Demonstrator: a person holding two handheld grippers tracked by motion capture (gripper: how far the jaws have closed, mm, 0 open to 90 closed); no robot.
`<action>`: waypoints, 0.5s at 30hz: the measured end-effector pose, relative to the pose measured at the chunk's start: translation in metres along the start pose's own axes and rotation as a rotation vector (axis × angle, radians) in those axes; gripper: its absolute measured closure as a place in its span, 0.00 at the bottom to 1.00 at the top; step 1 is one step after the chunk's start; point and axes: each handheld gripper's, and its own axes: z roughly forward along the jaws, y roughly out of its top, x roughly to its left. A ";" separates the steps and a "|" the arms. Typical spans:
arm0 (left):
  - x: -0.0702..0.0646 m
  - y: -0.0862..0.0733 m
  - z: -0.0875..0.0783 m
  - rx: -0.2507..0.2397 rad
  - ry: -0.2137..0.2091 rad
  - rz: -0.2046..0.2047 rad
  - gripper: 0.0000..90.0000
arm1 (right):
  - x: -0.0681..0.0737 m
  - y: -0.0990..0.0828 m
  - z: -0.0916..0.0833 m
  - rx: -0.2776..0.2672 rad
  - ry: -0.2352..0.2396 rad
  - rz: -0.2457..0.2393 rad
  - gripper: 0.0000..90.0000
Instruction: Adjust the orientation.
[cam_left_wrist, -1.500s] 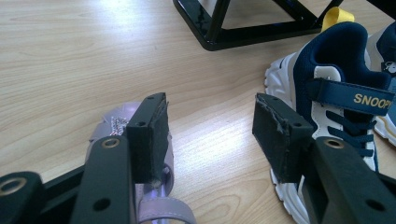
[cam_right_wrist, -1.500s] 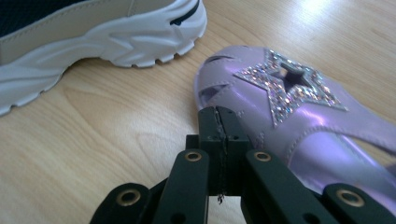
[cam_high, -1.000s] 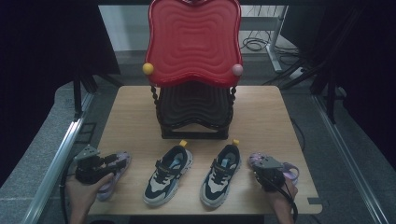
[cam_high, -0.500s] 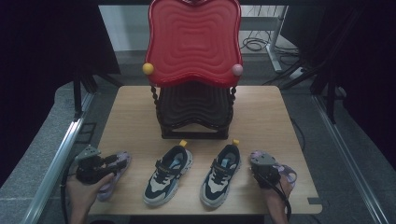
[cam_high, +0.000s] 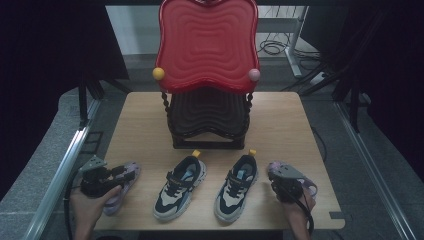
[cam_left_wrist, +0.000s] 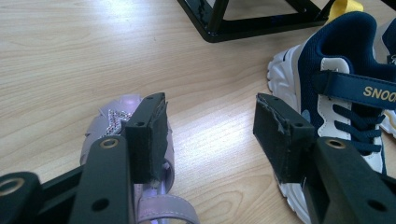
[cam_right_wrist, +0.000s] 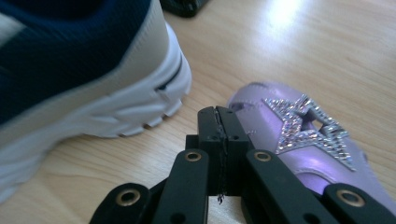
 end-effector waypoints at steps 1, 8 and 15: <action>0.000 0.000 0.001 -0.001 0.000 0.003 0.50 | -0.003 0.000 -0.005 -0.025 0.025 0.016 0.99; 0.000 -0.001 0.000 -0.003 -0.001 0.005 0.50 | -0.023 0.001 -0.029 -0.130 0.090 0.077 0.98; 0.004 -0.001 -0.004 -0.030 -0.036 -0.018 0.50 | -0.046 -0.006 -0.048 -0.180 0.112 0.090 0.88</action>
